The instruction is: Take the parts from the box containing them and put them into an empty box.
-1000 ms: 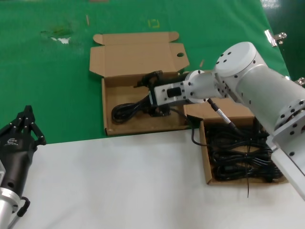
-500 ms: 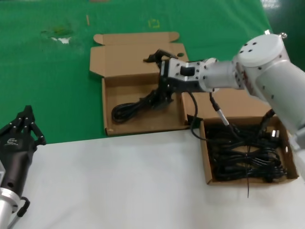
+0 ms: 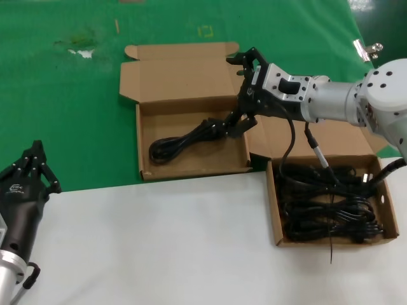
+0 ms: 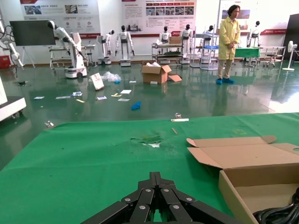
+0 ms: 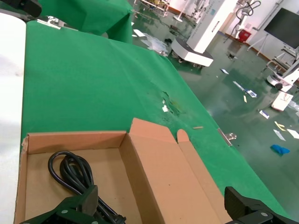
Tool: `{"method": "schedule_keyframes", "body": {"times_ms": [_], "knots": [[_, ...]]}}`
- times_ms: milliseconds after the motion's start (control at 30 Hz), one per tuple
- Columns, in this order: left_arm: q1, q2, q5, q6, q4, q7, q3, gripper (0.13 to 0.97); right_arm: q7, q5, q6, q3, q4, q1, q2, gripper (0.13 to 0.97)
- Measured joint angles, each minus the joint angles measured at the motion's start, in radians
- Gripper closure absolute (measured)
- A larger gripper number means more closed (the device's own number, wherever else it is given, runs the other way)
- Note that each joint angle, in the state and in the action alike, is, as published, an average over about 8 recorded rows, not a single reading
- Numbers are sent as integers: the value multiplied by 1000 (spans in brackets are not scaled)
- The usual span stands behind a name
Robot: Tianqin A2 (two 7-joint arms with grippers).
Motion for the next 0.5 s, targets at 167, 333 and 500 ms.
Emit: {"method": "schedule_keyframes", "body": {"times_ms": [167, 333, 500], "knots": [[0, 0, 0, 0, 0, 0, 0, 948, 4, 0, 1, 1, 7, -4, 3, 159], [0, 0, 0, 0, 0, 0, 0, 947, 10, 5, 17, 11, 26, -26, 2, 148], [0, 0, 0, 0, 0, 0, 0, 903, 25, 17, 53, 33, 69, -76, 1, 129]]}}
